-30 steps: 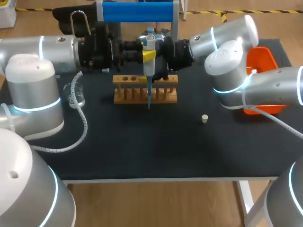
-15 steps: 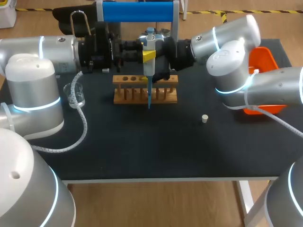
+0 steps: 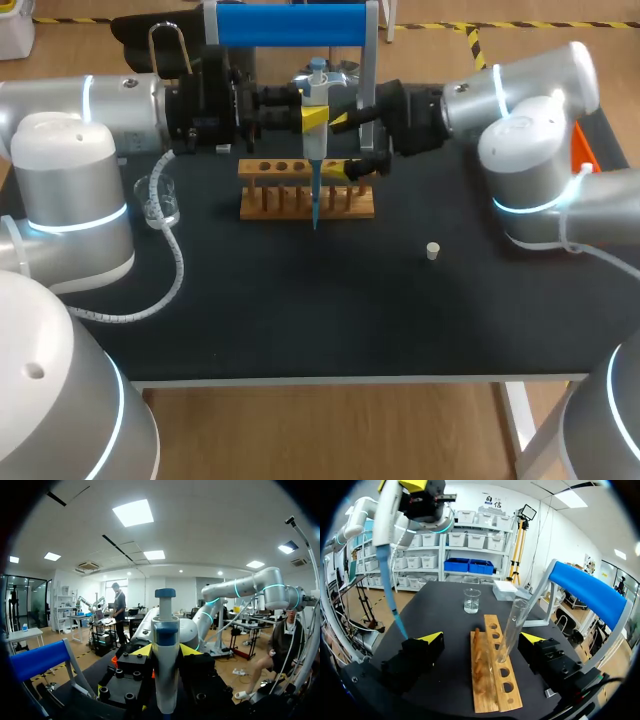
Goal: Invert the test tube, pick up the pipette, mount the tip to pipette, aspirate from beaker and dispense into the tube, eject the tip, return the pipette, and cap with the stopper.
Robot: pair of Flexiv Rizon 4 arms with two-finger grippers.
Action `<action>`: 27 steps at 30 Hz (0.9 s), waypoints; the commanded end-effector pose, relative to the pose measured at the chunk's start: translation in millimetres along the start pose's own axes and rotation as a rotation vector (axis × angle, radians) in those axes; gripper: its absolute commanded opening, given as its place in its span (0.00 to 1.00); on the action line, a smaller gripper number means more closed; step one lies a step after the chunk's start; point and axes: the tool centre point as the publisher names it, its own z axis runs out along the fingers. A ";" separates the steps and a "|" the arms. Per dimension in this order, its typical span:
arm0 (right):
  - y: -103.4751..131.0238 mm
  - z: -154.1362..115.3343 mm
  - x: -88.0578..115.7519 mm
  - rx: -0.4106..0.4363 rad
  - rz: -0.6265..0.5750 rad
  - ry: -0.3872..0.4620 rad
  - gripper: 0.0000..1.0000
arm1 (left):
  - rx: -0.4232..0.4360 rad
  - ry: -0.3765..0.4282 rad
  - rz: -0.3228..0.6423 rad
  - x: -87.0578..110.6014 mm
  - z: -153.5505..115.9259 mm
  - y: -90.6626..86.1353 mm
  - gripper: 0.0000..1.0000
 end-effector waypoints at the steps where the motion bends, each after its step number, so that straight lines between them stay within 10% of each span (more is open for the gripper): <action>1: 9.8 -48.0 21.0 -0.049 -0.009 -0.010 1.00 | 0.003 -0.004 0.001 0.6 0.9 0.2 0.00; 27: 71.1 -94.2 92.9 -0.372 0.096 0.068 1.00 | 0.003 -0.004 0.001 0.6 0.9 0.2 0.00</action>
